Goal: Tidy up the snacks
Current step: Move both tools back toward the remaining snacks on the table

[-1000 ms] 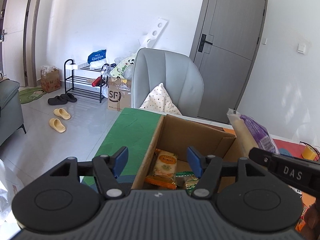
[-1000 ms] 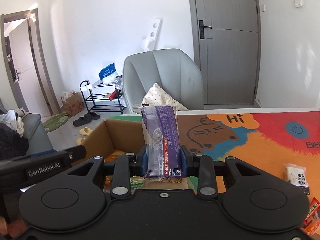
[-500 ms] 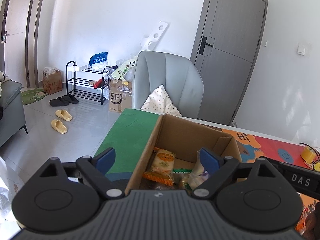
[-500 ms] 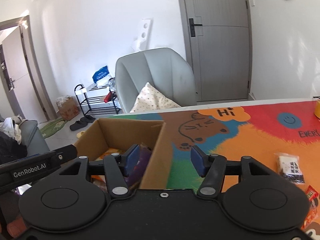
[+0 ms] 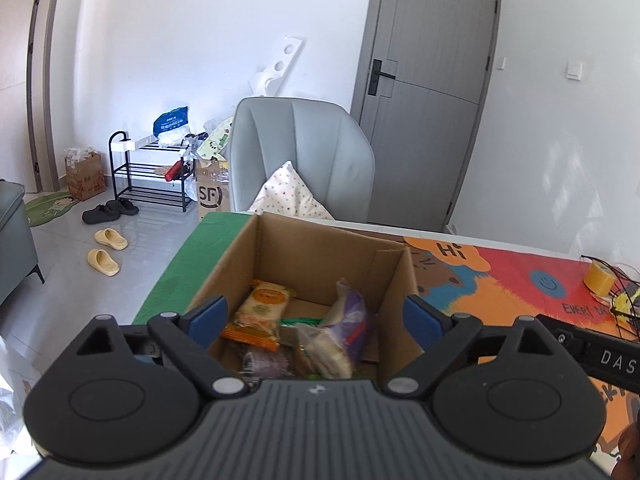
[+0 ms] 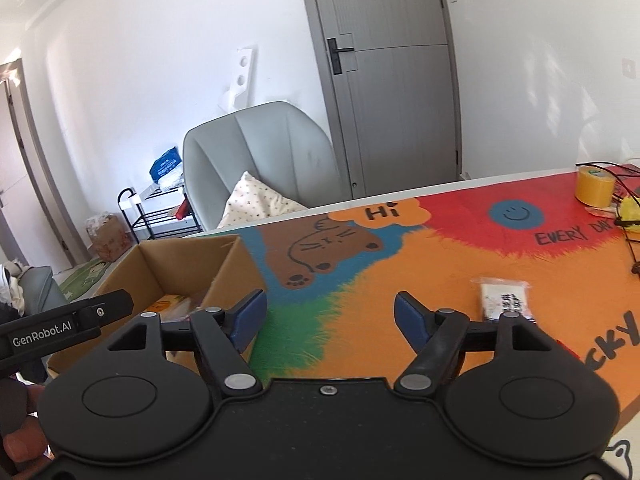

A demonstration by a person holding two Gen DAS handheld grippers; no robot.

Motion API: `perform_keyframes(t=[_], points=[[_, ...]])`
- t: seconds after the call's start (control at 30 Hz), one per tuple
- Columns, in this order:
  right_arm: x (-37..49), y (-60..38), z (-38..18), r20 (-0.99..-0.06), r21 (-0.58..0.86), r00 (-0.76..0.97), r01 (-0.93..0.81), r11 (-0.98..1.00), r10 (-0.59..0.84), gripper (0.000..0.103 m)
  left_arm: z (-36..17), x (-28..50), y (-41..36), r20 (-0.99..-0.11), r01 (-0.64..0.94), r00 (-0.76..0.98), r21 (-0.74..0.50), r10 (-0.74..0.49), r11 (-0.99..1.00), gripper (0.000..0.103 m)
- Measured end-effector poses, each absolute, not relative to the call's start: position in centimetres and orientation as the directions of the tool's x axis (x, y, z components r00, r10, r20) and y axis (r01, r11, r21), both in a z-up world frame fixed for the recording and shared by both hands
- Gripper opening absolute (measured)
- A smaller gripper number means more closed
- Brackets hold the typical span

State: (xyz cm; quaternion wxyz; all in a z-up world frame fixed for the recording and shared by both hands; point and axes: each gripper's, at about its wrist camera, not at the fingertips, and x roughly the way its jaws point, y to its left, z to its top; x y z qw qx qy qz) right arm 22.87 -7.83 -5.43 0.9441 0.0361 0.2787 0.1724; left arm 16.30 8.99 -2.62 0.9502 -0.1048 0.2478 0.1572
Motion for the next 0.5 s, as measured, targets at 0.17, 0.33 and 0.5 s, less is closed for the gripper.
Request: perform_keyframes(t=[0.17,0.33,0.5], points=[[22.7,-10.0,-5.6,-0.514,0.167,0.795,-0.274,0.947,0.321,0.075,-2.8,16.5,7.0,-0.506,-0.322,0.832,-0.106,0.228,0.941,0.094],[22.6,-12.1,-5.9,-0.519,0.174,0.803,-0.237,0.956,0.294,0.076,-2.9,16.6,5.2,-0.508,-0.293,0.836,-0.093,0.208,0.951,0.094],[22.3,-14.2,-6.1,-0.517,0.176,0.813,-0.205,0.963,0.268,0.077,-2.6,16.9,3.4,-0.505,-0.263,0.844,-0.096,0.181,0.960,0.094]])
